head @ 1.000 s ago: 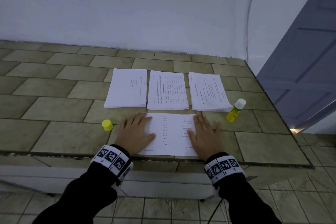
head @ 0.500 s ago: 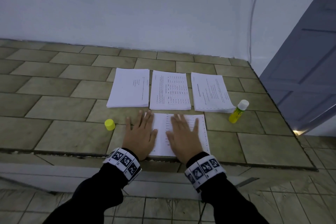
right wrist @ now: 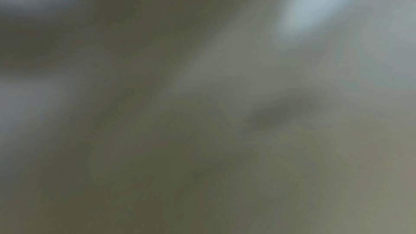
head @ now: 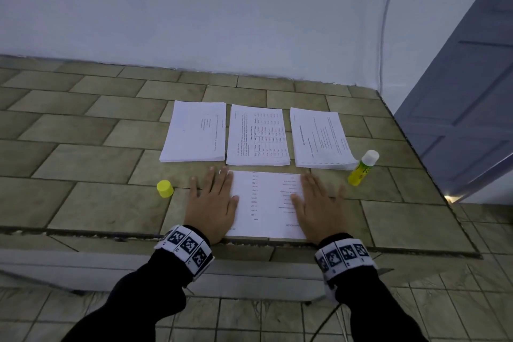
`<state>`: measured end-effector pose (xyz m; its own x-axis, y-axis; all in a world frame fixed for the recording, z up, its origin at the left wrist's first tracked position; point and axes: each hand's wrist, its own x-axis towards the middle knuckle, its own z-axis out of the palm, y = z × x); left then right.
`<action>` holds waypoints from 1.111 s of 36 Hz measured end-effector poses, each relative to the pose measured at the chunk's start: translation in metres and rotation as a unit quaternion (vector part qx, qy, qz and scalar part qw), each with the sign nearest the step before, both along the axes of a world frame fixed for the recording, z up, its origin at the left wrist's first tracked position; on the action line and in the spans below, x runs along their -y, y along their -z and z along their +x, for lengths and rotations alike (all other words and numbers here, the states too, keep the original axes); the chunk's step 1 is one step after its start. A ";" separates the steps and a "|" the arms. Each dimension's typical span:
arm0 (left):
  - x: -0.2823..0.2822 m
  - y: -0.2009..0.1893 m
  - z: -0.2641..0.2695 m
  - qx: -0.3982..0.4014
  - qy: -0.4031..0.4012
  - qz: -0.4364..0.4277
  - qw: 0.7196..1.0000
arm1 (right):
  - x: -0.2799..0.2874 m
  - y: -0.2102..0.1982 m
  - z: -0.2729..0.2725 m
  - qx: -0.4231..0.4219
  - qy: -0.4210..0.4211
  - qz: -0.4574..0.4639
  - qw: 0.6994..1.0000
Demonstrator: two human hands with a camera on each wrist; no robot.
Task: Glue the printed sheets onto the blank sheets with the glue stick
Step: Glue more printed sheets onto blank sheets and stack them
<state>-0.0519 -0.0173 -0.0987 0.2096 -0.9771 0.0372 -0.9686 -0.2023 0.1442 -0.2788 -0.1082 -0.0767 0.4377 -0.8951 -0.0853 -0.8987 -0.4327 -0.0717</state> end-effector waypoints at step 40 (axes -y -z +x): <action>0.000 -0.015 -0.005 0.015 -0.008 0.097 0.995 | 0.016 -0.062 -0.021 0.070 -0.087 0.072 0.991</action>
<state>-0.0564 -0.0176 -0.0834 0.2260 -0.9633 -0.1447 -0.9685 -0.2381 0.0724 -0.2994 -0.1237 -0.0145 0.6008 -0.7881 -0.1341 -0.7883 -0.5562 -0.2631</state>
